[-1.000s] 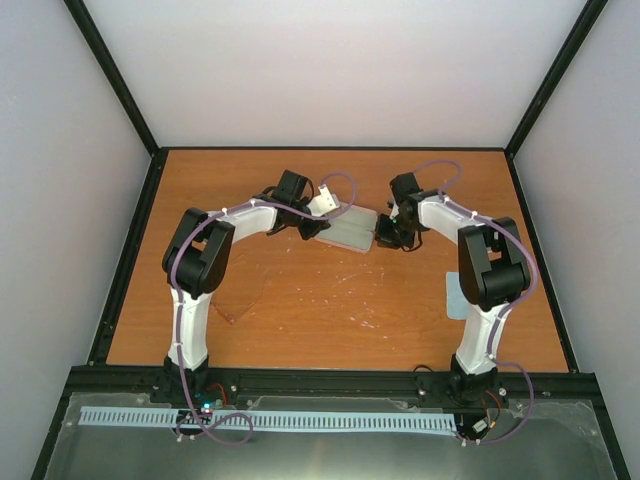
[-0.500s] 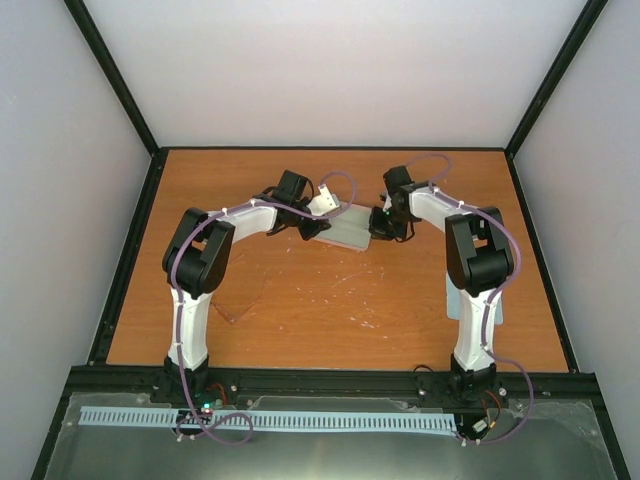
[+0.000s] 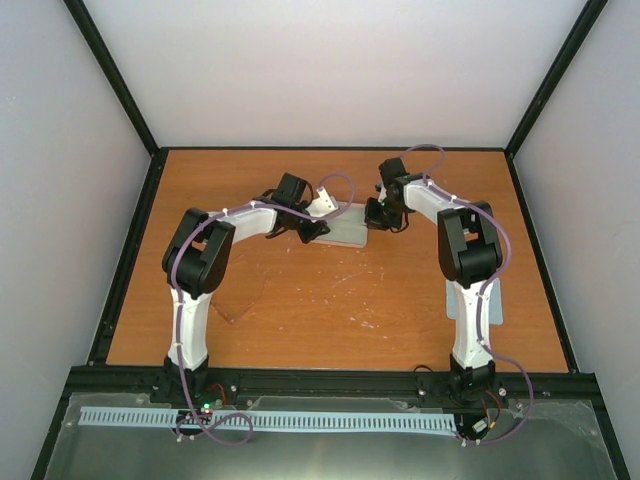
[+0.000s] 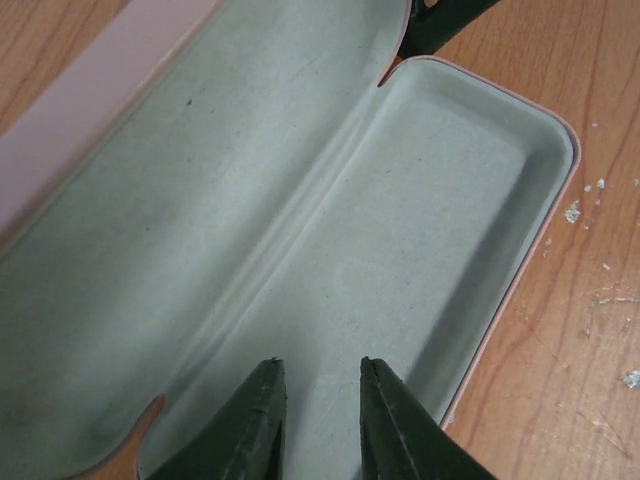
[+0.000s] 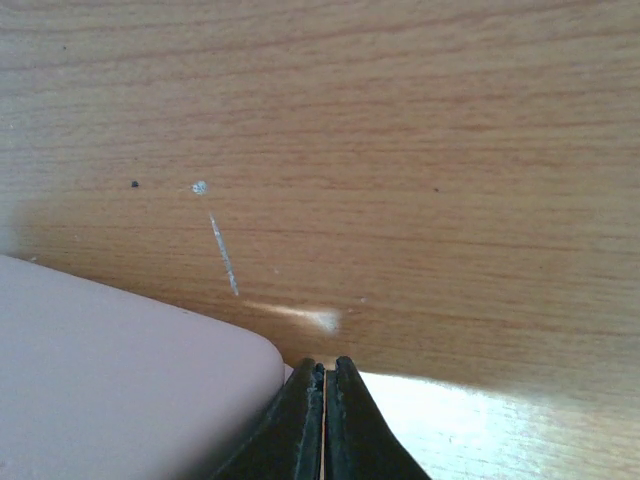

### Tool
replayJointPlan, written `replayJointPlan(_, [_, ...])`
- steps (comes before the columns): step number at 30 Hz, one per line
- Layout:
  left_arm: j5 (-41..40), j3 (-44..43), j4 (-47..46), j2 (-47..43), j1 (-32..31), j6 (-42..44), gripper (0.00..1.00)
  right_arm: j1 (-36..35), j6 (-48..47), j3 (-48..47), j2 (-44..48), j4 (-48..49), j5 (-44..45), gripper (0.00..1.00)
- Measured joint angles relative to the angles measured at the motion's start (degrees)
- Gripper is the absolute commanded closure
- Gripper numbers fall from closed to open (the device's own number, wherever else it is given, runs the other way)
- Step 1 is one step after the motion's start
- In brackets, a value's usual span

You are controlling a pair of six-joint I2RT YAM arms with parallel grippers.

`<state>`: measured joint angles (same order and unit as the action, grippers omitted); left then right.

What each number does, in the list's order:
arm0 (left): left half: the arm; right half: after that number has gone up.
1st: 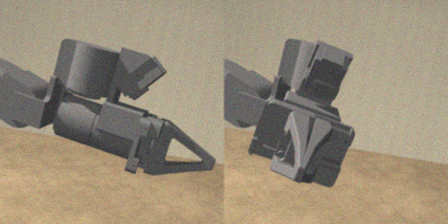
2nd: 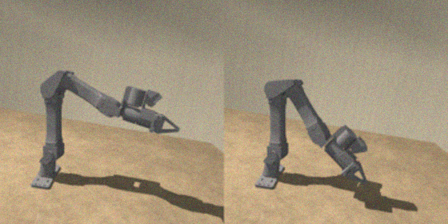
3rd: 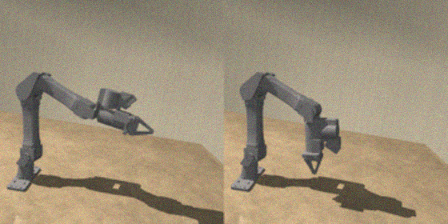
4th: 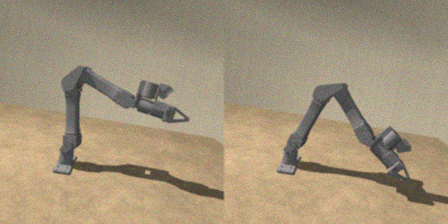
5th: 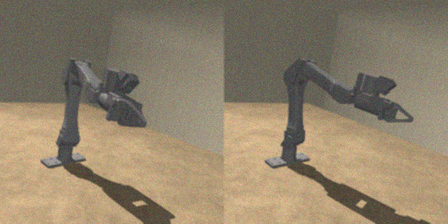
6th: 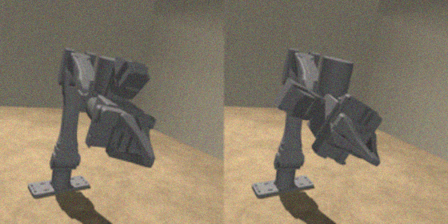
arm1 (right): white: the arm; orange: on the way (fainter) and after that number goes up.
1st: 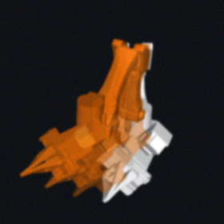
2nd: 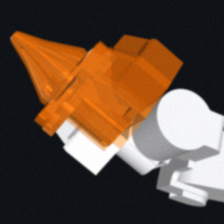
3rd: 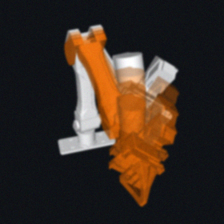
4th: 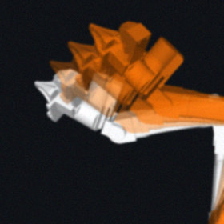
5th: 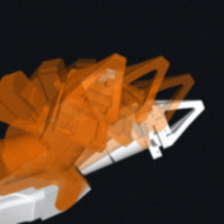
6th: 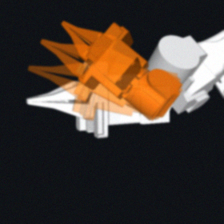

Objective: Organize the sunglasses
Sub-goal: Adjust the sunglasses case at the center of the board, then move the glasses cleaning cloth to the center of the board.

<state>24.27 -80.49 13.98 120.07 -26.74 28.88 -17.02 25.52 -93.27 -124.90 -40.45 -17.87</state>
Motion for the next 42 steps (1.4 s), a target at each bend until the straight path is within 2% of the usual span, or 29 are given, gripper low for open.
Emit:
replayJointPlan(5, [0.0,0.0,0.0,0.0,0.0,-1.4,0.56,0.0,0.0,-0.5,-0.3,-0.1,-0.1,0.96])
replayJointPlan(7, [0.3,-0.3,0.0,0.0,0.0,-1.9,0.52,0.0,-0.1,-0.4,-0.3,-0.3,0.3,0.91])
replayJointPlan(12, [1.1,-0.6,0.0,-0.3,0.0,-2.6,0.51,0.5,-0.8,1.8,2.3,-1.2,2.8,0.71])
replayJointPlan(16, [1.9,-0.5,0.0,-1.3,0.0,-3.0,0.55,2.1,-0.5,6.1,7.7,-1.5,4.9,0.64])
replayJointPlan(17, [2.1,-0.5,0.0,-1.8,0.0,-3.1,0.59,2.9,-0.4,7.1,9.4,-1.5,5.4,0.66])
replayJointPlan(21, [3.3,-0.4,0.1,-3.9,0.0,-3.6,0.72,7.2,0.3,10.8,15.6,-2.3,8.2,0.86])
replayJointPlan(23, [4.0,-0.3,0.1,-4.7,0.0,-3.8,0.74,8.7,0.7,12.0,17.6,-2.7,9.4,0.89])
replayJointPlan(24, [4.4,-0.2,0.1,-5.1,0.0,-3.9,0.75,9.7,0.7,13.4,19.2,-3.3,10.4,0.88])
replayJointPlan(33, [8.3,1.3,1.6,-8.0,-0.7,-3.8,0.75,13.8,1.6,29.6,33.2,-11.7,18.6,0.61])
replayJointPlan(38, [11.8,1.3,3.0,-8.1,-0.8,-3.4,0.75,24.0,2.8,37.8,38.4,-12.4,18.3,0.59])
replayJointPlan(42, [13.0,-0.2,3.8,-8.1,-1.7,-3.5,0.75,31.5,2.1,38.7,38.8,-12.4,18.5,0.6])
